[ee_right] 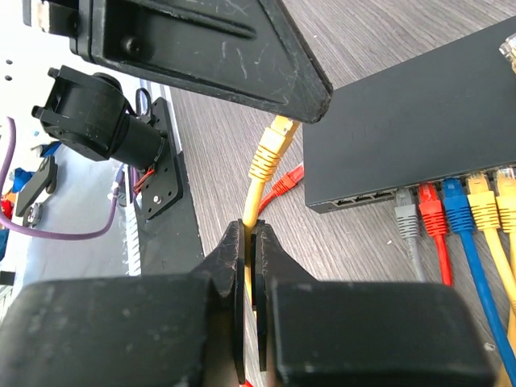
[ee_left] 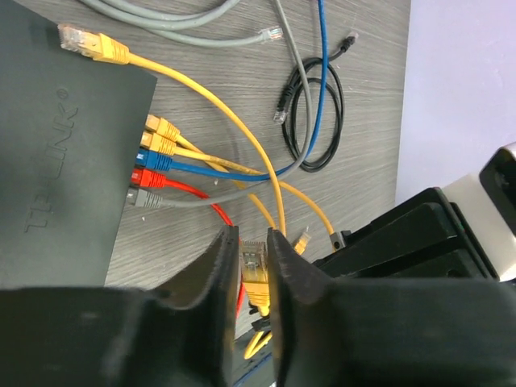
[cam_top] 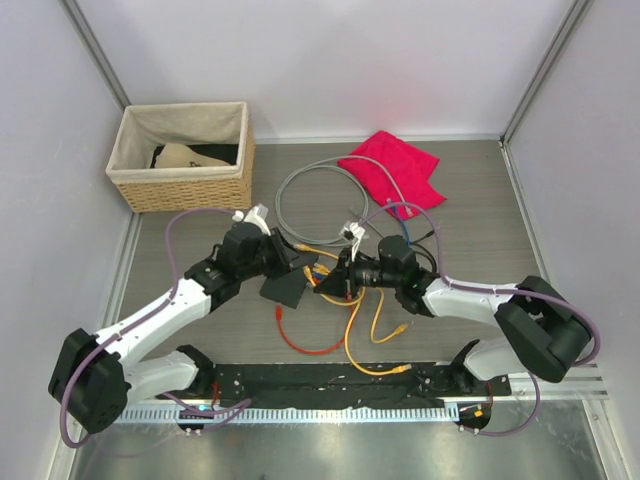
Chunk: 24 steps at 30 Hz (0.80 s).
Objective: Insert the plug into the switch port
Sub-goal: Insert the connector into the switch port.
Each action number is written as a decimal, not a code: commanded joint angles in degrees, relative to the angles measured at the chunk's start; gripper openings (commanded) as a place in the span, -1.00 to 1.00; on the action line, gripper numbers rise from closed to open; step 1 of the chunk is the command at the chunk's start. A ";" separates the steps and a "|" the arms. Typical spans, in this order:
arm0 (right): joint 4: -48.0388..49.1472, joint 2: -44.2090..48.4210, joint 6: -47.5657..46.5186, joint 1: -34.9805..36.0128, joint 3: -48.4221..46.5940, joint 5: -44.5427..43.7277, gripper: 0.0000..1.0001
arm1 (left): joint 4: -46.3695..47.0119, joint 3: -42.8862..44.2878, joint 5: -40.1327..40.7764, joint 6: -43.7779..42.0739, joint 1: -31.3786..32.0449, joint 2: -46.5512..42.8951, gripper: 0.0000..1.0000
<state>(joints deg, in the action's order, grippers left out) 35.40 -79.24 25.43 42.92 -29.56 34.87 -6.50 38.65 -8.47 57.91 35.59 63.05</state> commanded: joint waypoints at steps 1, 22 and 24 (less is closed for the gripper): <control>3.37 -0.47 -0.73 0.59 -1.02 0.46 -0.98 | 2.46 -0.68 -1.46 0.80 0.62 -1.26 -0.75; -6.67 7.62 -41.67 34.15 -5.06 -69.82 0.19 | -15.29 1.69 12.25 8.62 1.94 -5.13 -1.00; -2.38 2.81 -46.42 37.48 -6.29 -76.49 0.20 | -15.73 2.13 12.34 8.97 2.11 -5.30 -1.00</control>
<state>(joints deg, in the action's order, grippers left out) 22.61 -70.48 -8.49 75.29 -33.58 -20.01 -19.64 37.71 1.30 65.47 37.19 58.96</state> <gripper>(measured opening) 0.595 0.056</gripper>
